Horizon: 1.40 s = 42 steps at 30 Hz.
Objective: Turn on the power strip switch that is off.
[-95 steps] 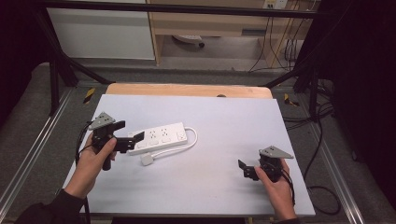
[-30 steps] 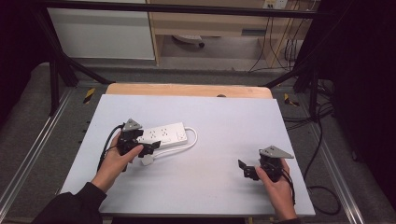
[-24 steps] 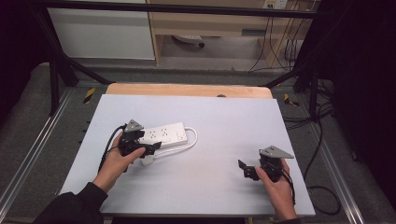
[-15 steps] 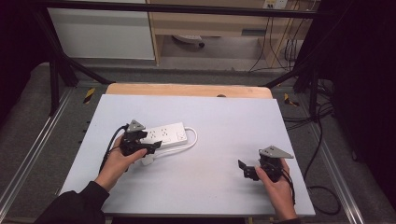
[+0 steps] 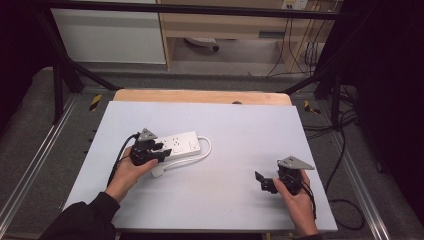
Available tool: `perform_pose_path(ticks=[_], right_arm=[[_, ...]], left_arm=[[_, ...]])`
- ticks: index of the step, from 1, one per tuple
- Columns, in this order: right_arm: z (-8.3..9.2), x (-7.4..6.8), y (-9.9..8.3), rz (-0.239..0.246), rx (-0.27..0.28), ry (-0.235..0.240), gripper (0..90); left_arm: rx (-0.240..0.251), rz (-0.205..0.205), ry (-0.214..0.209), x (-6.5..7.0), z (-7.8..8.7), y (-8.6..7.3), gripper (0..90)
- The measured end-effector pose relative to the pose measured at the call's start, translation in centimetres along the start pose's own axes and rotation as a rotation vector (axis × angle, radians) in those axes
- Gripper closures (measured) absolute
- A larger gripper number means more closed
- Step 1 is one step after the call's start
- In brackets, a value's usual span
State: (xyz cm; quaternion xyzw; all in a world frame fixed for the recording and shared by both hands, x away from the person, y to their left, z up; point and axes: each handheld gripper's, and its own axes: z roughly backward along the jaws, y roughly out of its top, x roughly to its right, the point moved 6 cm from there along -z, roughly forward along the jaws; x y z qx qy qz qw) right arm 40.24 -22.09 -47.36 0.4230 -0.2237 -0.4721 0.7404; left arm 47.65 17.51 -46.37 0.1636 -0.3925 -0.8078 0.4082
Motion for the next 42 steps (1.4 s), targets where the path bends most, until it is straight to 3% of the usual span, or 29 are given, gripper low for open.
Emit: perform_pose_path(ticks=[22,28,42], right_arm=[[-0.01,-0.05,-0.04,-0.002,-0.005,0.002,3.3],[0.00,-0.05,-0.04,-0.001,-0.005,0.003,3.3],[0.00,-0.04,-0.04,-0.001,-0.005,0.004,3.3]], left_arm=[[0.011,-0.011,-0.053,0.10,-0.24,0.20,85.9],[0.003,-0.013,-0.056,0.03,-0.33,0.20,89.9],[-0.003,-0.011,-0.060,-0.13,-0.64,0.13,90.0]])
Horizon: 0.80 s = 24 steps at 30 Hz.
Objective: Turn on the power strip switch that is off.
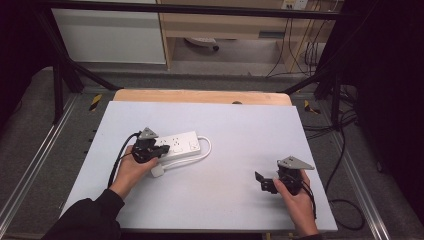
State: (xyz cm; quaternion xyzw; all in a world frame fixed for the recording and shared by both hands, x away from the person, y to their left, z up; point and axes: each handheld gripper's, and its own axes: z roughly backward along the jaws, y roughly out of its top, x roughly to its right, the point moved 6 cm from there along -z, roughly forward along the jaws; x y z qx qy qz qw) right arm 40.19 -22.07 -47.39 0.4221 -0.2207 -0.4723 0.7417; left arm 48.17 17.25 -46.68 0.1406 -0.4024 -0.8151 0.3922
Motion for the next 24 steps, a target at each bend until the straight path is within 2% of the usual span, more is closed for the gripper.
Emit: perform_pose_path(ticks=[24], right_arm=[[-0.04,-0.01,-0.04,0.002,-0.001,0.001,3.3]], left_arm=[[-0.005,-0.009,-0.007,0.15,-0.22,-0.02,90.0]])
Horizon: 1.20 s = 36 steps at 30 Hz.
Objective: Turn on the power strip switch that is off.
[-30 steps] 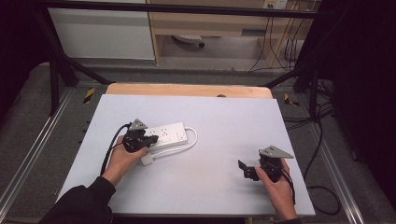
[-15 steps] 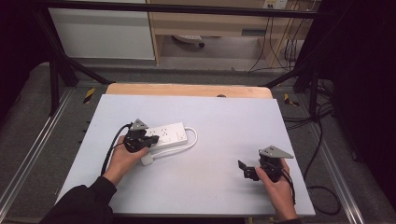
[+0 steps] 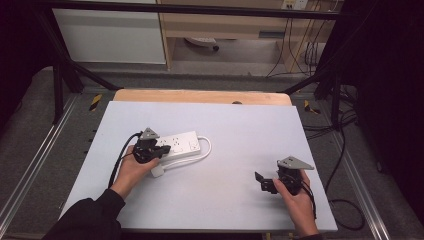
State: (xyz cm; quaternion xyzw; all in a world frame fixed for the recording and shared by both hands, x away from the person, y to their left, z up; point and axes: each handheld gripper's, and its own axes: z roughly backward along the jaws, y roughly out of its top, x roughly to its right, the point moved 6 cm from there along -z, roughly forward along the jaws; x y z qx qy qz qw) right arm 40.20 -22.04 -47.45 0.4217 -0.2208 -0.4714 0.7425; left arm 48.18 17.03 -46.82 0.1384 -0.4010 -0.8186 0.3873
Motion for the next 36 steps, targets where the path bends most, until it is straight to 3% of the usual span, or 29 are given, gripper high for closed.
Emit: perform_pose_path(ticks=[36], right_arm=[[-0.03,0.02,-0.03,0.009,-0.004,0.001,3.3]], left_arm=[[-0.002,0.007,-0.011,-0.23,-0.02,0.00,90.0]])
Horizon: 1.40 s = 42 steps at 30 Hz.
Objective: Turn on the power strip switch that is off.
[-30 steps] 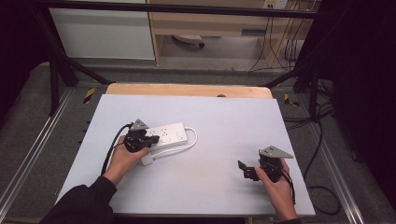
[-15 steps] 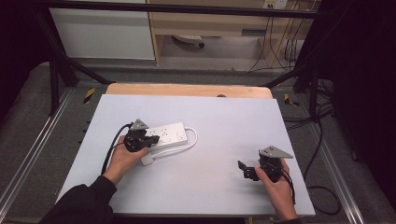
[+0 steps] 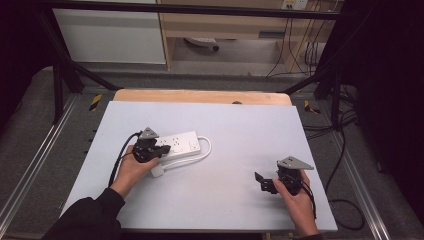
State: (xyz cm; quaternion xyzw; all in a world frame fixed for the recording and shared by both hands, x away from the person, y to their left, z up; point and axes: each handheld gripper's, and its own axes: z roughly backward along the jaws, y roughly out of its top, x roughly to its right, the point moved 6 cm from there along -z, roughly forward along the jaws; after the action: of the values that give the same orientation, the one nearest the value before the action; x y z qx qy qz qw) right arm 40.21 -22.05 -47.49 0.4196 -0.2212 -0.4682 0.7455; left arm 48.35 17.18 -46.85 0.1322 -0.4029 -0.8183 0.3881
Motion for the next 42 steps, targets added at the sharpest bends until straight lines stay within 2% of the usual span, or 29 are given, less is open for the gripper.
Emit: perform_pose_path(ticks=[25,27,42], right_arm=[[-0.04,-0.11,-0.04,-0.001,-0.007,0.006,3.3],[-0.05,-0.11,-0.05,0.002,-0.008,0.006,3.3],[-0.03,-0.08,-0.06,0.003,-0.008,0.006,3.2]], left_arm=[[-0.015,-0.010,0.006,0.08,-0.13,0.05,90.0],[-0.019,-0.005,-0.008,0.14,-0.26,-0.02,90.0],[-0.013,-0.011,-0.013,0.30,-0.48,0.08,90.0]])
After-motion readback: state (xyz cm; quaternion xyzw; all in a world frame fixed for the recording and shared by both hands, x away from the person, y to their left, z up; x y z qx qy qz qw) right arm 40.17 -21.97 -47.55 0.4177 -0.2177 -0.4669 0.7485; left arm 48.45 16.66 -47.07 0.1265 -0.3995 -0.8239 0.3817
